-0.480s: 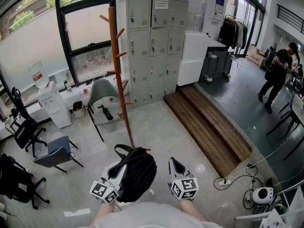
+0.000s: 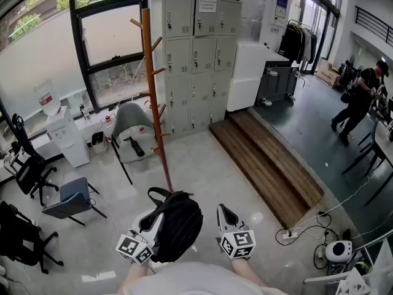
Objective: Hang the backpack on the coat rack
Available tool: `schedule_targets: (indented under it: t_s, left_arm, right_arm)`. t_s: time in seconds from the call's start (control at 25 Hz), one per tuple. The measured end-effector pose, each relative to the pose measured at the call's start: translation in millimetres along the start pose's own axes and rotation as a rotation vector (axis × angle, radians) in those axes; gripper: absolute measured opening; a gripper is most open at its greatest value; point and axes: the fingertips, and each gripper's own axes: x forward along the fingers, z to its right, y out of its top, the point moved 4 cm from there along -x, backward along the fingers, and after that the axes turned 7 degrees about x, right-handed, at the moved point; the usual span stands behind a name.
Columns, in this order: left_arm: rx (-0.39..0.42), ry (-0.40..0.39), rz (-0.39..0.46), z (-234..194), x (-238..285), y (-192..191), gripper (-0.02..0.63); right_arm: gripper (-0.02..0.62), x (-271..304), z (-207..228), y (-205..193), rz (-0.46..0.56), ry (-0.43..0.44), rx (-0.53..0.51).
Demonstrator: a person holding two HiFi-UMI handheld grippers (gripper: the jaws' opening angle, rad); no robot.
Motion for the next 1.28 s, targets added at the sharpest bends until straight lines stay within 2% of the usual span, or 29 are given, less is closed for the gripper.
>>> schedule_targets:
  t_s: [0.64, 1.28]
  left_arm:
    - [0.011, 0.037, -0.006, 7, 3, 3, 0.063]
    - [0.019, 0.134, 0.004, 51, 30, 0, 0.063]
  right_arm:
    - [0.008, -3, 10, -2, 0.007, 0.019, 0.016]
    - [0.008, -19, 62, 7, -0.014, 0.107, 0.017]
